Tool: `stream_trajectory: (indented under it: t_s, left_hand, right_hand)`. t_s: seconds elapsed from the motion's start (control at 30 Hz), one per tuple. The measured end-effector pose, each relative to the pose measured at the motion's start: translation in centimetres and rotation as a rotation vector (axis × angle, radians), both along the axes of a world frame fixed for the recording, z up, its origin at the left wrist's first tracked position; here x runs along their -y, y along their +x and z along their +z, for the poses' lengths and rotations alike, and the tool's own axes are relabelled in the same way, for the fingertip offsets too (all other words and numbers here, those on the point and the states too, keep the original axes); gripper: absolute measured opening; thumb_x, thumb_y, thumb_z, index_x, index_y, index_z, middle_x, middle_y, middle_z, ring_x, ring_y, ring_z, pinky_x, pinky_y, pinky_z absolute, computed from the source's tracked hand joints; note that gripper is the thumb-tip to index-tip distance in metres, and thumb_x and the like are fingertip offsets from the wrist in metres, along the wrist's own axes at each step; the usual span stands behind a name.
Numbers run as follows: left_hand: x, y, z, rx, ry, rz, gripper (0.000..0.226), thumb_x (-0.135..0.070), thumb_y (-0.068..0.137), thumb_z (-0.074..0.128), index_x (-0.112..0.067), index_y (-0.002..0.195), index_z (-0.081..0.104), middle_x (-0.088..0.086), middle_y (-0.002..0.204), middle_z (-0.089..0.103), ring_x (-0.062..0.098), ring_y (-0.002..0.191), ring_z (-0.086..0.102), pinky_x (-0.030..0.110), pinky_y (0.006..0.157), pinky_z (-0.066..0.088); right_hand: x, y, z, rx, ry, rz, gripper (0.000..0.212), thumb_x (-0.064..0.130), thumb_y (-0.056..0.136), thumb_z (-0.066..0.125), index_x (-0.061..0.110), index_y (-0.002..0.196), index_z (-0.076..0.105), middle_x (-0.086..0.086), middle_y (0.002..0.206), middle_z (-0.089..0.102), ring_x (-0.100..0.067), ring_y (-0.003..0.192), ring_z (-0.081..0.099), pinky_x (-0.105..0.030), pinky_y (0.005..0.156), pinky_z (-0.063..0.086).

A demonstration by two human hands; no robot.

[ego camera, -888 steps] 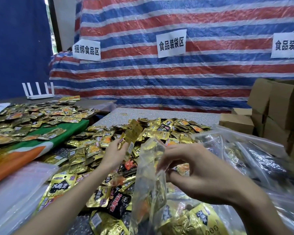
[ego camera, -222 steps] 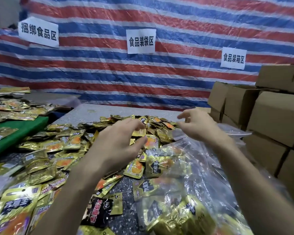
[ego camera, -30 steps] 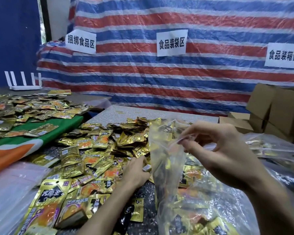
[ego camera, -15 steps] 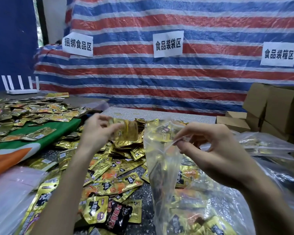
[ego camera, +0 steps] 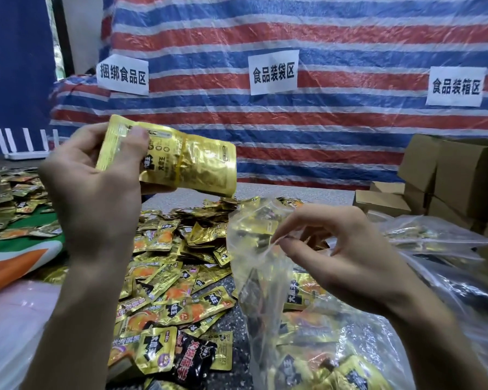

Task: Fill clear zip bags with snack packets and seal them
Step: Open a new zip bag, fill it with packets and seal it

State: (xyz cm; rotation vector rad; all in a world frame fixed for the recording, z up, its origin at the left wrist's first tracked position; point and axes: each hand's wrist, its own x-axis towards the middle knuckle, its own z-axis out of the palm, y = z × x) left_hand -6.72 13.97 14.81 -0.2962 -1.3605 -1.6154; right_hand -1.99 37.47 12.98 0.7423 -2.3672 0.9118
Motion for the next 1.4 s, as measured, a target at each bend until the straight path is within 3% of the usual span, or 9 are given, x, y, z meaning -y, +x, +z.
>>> stream_trajectory:
  t_s: [0.1,0.37,0.53,0.67,0.8,0.9,1.03,1.2,1.4]
  left_hand:
    - [-1.8,0.7,-0.4,0.014,-0.122,0.026,0.006,-0.033,0.088,0.070,-0.034,0.083,0.068,-0.015,0.077,0.072,0.012,0.072,0.072,0.044,0.058,0.061]
    - [-5.6,0.5,-2.6,0.304,-0.532,0.010,0.012,-0.028,0.081,0.079,-0.026,0.087,0.069,-0.012,0.064,0.068,0.002,0.055,0.065,0.030,0.052,0.056]
    - [-7.1,0.2,-3.6,0.411,-0.680,-0.034,0.025,-0.050,0.091,0.062,-0.026,0.090,0.062,-0.007,0.072,0.072,0.016,0.069,0.069,0.041,0.068,0.056]
    - [-5.9,0.3,-2.6,0.370,-0.883,-0.275,0.071,-0.077,0.089,0.028,-0.019,0.077,0.067,-0.005,0.070,0.069,0.006,0.066,0.063,0.028,0.059,0.047]
    - [-3.0,-0.2,-1.9,0.319,-1.220,-0.280,0.048,-0.073,0.074,0.051,-0.028,0.077,0.068,-0.015,0.087,0.065,-0.001,0.089,0.057,0.032,0.082,0.048]
    - [-1.4,-0.4,-1.4,0.278,-1.155,-0.323,0.035,-0.060,0.072,0.055,-0.028,0.079,0.068,-0.014,0.096,0.065,0.003,0.099,0.058,0.037,0.086,0.049]
    - [-0.5,-0.4,-1.3,0.246,-1.099,-0.382,0.025,-0.053,0.075,0.059,-0.029,0.078,0.069,-0.019,0.108,0.060,-0.001,0.109,0.055,0.011,0.085,0.045]
    - [1.3,-0.4,-1.0,0.328,-1.100,-0.401,0.026,-0.053,0.074,0.061,-0.032,0.080,0.073,-0.028,0.115,0.060,-0.007,0.113,0.054,0.036,0.090,0.053]
    - [2.2,-0.5,-0.9,0.305,-1.073,-0.620,0.013,-0.038,0.079,0.076,-0.025,0.078,0.076,-0.011,0.115,0.069,0.011,0.112,0.064,0.032,0.092,0.054]
  right_hand:
    - [0.4,0.0,-0.2,0.000,-0.022,0.009,0.011,0.012,0.084,0.073,0.023,0.087,0.073,0.011,0.077,0.071,-0.009,0.075,0.067,-0.029,0.066,0.055]
    - [0.8,-0.1,-0.3,-0.025,-0.066,0.013,0.004,0.013,0.084,0.072,0.016,0.086,0.072,0.007,0.074,0.071,-0.012,0.068,0.068,-0.034,0.062,0.055]
    - [1.0,-0.1,-0.4,-0.039,-0.077,-0.009,0.004,0.016,0.085,0.071,0.018,0.088,0.073,0.008,0.073,0.071,-0.013,0.067,0.067,-0.033,0.060,0.055]
    - [0.6,-0.4,-0.5,-0.050,-0.131,-0.098,0.003,0.020,0.085,0.070,0.021,0.086,0.072,0.011,0.065,0.068,-0.012,0.060,0.066,-0.034,0.056,0.053]
    - [0.3,-0.6,-0.6,-0.075,-0.144,-0.174,0.003,0.026,0.086,0.072,0.024,0.083,0.072,0.014,0.063,0.064,-0.007,0.056,0.063,-0.024,0.052,0.046]
    - [0.1,0.0,0.0,-0.083,-0.086,-0.158,0.012,0.038,0.080,0.071,0.025,0.080,0.071,0.016,0.065,0.064,-0.002,0.058,0.060,-0.014,0.051,0.040]
    - [-0.6,1.5,0.8,-0.009,0.127,-0.043,0.025,0.050,0.073,0.069,0.025,0.074,0.070,0.021,0.064,0.062,0.010,0.060,0.057,-0.005,0.050,0.039]
    - [-2.3,0.7,1.1,0.182,0.276,-0.065,0.009,0.039,0.076,0.075,0.032,0.081,0.071,0.022,0.075,0.067,0.010,0.067,0.057,-0.009,0.061,0.043]
    - [-2.2,-0.3,0.3,0.237,0.276,-0.011,0.005,0.027,0.084,0.071,0.031,0.083,0.068,0.019,0.092,0.070,0.001,0.093,0.062,-0.014,0.078,0.043]
